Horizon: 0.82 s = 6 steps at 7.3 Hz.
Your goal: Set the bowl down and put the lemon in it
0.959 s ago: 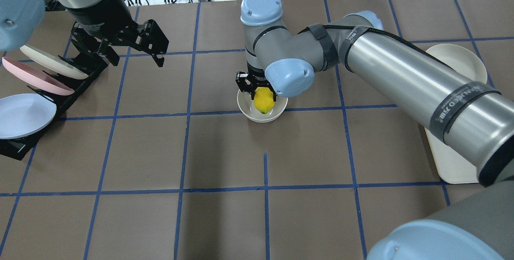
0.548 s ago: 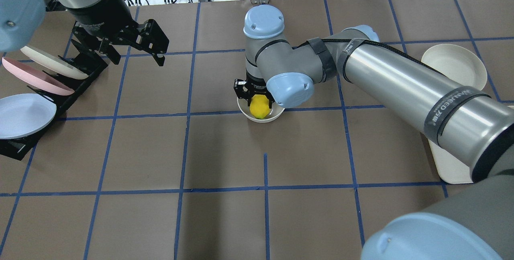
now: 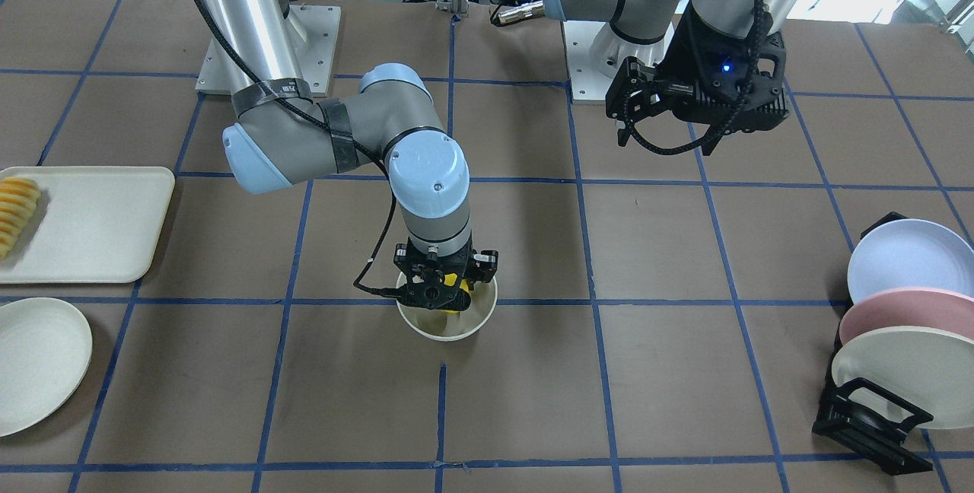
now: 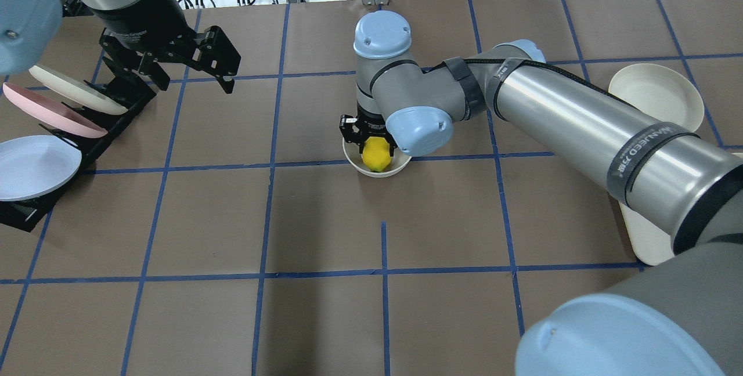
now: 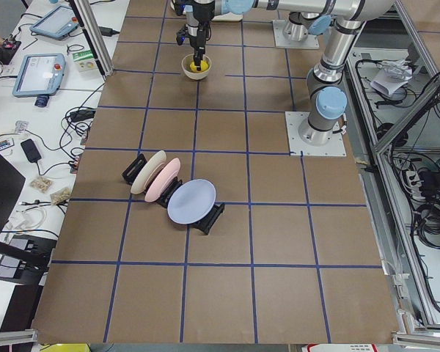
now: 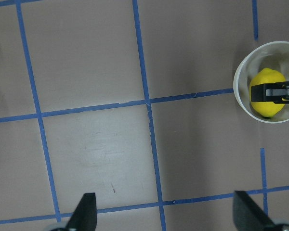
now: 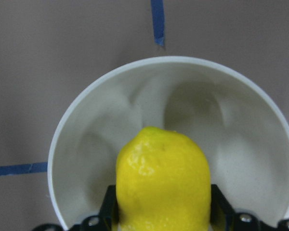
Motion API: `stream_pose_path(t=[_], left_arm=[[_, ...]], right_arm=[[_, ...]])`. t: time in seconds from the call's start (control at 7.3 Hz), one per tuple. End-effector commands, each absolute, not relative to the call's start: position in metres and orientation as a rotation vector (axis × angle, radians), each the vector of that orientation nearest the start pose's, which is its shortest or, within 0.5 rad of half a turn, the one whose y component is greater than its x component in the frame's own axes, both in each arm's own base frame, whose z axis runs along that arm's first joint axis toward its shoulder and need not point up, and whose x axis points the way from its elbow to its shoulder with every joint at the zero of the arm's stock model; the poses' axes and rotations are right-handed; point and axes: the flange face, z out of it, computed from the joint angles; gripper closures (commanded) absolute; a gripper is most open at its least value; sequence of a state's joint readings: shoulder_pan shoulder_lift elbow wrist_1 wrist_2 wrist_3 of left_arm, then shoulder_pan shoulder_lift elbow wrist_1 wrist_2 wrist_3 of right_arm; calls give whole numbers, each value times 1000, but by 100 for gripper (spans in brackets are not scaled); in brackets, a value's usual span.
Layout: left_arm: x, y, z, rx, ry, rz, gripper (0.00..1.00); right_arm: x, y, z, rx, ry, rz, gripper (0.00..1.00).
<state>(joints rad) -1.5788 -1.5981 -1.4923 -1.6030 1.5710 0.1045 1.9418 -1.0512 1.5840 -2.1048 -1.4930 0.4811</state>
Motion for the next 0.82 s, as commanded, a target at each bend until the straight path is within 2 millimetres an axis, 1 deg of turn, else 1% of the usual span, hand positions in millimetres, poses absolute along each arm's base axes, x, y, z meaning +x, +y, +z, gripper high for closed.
stream_pose_path(t=[0.0, 0.14, 0.27, 0.41, 0.55, 0.68], left_arm=[[-137, -503, 513, 175, 3131, -40, 0], [-137, -501, 515, 175, 3132, -43, 0], [-138, -501, 518, 178, 3133, -48, 0], [-138, -498, 517, 178, 3134, -38, 0], [-140, -491, 523, 169, 3137, -55, 0], [-140, -491, 521, 164, 3140, -51, 0]], right_arm=[[363, -558, 239, 171, 3060, 30, 0], [361, -558, 238, 175, 3059, 35, 0], [355, -564, 244, 193, 3057, 17, 0], [334, -569, 274, 239, 3040, -34, 0], [291, -577, 312, 297, 3023, -57, 0], [255, -573, 344, 262, 3045, -44, 0]])
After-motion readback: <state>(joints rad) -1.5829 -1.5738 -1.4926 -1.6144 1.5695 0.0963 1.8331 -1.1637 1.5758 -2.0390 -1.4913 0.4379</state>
